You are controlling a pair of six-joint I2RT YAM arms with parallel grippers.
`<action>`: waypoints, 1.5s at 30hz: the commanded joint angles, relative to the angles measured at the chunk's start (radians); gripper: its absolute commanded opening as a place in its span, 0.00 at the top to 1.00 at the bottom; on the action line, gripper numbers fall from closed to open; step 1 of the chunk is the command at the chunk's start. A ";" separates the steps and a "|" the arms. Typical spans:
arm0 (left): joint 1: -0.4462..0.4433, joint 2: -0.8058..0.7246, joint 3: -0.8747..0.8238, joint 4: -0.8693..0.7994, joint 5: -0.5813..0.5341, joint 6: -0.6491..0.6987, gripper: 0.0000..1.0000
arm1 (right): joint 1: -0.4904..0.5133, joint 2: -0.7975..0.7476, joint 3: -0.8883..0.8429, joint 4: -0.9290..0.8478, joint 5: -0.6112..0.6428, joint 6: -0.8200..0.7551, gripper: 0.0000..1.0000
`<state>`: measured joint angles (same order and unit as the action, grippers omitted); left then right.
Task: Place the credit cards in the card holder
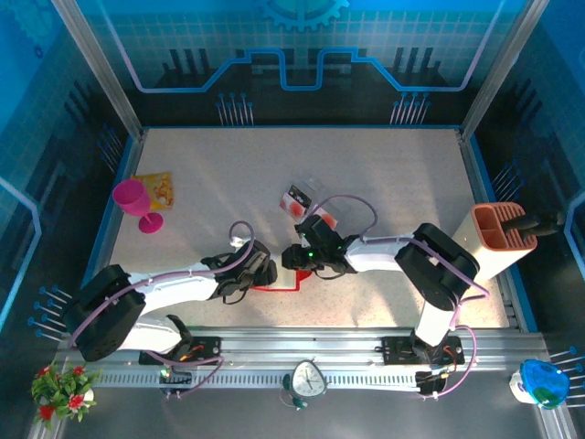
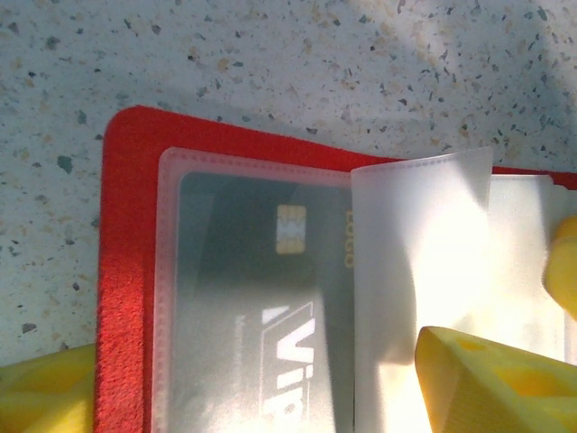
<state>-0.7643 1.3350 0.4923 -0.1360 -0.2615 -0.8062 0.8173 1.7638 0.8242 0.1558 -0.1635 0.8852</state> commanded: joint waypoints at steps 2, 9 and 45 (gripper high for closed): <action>-0.001 0.039 -0.060 0.076 0.048 0.001 0.27 | 0.009 0.048 0.007 0.020 -0.030 0.025 0.67; -0.001 -0.005 -0.061 0.069 0.040 0.001 0.22 | 0.008 0.064 0.001 0.080 -0.072 0.071 0.66; 0.078 -0.551 -0.045 -0.269 -0.175 -0.070 0.01 | 0.122 0.167 0.252 0.066 -0.102 0.141 0.46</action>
<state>-0.6888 0.8032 0.4419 -0.3786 -0.4351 -0.8661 0.9119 1.8824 1.0359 0.2031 -0.2478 1.0031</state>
